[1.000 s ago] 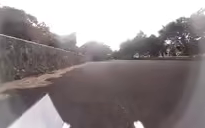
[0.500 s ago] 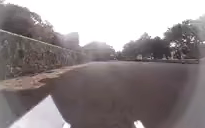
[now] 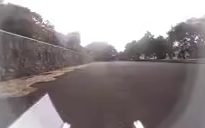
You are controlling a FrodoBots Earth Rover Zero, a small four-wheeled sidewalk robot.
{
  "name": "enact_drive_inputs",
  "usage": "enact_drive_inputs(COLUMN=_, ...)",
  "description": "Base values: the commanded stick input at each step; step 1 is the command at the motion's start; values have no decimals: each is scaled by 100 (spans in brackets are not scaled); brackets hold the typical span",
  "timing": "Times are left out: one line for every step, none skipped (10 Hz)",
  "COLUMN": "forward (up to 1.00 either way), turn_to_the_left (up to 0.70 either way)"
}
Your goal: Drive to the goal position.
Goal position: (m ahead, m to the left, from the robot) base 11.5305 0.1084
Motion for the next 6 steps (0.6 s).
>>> enact_drive_inputs(forward=100, turn_to_the_left=0)
enact_drive_inputs(forward=100, turn_to_the_left=0)
enact_drive_inputs(forward=100, turn_to_the_left=0)
enact_drive_inputs(forward=100, turn_to_the_left=0)
enact_drive_inputs(forward=100, turn_to_the_left=0)
enact_drive_inputs(forward=100, turn_to_the_left=0)
